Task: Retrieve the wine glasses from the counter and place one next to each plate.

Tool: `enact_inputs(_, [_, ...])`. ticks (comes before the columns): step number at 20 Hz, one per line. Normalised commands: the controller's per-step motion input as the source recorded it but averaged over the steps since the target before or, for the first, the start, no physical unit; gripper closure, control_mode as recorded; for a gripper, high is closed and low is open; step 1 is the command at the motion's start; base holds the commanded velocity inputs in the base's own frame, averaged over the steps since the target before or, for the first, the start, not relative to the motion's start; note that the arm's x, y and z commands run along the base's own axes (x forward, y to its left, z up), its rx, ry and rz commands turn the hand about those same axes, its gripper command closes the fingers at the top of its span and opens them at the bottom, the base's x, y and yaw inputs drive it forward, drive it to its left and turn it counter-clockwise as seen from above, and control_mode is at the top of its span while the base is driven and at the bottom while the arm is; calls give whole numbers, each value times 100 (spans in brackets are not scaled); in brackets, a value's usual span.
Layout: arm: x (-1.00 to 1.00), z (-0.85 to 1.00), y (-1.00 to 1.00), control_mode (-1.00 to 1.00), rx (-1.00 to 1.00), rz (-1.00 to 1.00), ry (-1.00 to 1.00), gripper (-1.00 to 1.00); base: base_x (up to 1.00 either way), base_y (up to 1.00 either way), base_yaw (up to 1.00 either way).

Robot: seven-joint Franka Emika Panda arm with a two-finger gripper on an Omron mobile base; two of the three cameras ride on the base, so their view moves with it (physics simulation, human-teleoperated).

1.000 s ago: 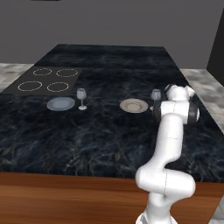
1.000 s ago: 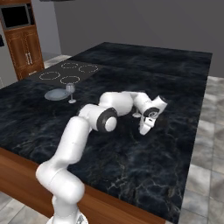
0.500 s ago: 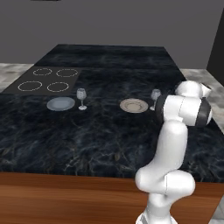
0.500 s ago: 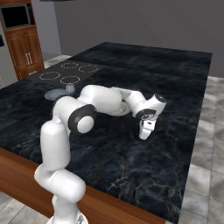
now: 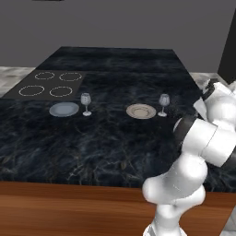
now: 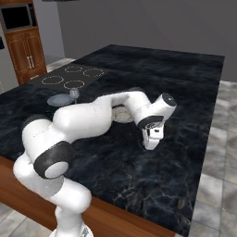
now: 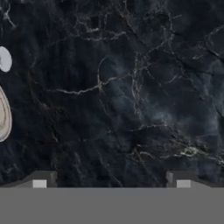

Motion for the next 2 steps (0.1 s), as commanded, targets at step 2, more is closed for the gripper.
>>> enact_inputs(2, [-87,100,48,-100,0,24,-16,-100,0,0,0])
